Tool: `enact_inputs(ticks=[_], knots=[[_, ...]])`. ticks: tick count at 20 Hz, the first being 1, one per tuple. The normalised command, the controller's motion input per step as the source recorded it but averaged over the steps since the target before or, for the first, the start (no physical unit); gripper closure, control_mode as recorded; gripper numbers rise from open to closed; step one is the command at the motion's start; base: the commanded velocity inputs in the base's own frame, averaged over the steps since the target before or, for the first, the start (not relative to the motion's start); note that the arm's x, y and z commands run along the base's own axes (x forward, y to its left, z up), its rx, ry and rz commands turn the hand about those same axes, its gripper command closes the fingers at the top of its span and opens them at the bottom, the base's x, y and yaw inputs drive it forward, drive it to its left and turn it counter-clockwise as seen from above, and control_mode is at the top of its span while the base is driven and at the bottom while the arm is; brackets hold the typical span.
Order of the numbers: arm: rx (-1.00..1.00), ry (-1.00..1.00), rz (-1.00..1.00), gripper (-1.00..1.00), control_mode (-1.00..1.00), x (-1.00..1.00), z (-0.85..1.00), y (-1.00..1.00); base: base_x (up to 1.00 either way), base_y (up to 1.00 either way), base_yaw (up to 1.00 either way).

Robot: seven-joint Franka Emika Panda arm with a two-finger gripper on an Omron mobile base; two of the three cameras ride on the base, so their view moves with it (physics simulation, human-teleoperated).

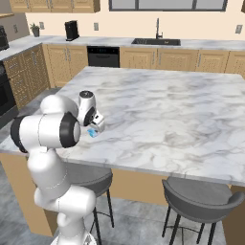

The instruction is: Stack the yogurt containers by placing the smaller containers on top of the larger containers.

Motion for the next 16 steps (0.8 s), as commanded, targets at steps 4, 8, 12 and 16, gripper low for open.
enact_inputs(ticks=[4, 8, 12, 16], knots=[[-0.04, 0.0, 0.01, -1.0, -1.0, 0.12, -0.16, 0.0, 0.0, 0.0, 0.0], [-0.05, 0.0, 0.0, -1.0, -1.0, 0.14, -0.15, 0.0, 0.0, 0.0, 0.0], [-0.06, 0.0, 0.0, -1.0, -1.0, 0.15, -0.14, 0.0, 0.0, 0.0, 0.0], [-0.04, 0.0, 0.0, -1.0, -1.0, 0.18, -0.1, 0.0, 0.0, 0.0, 0.0]])
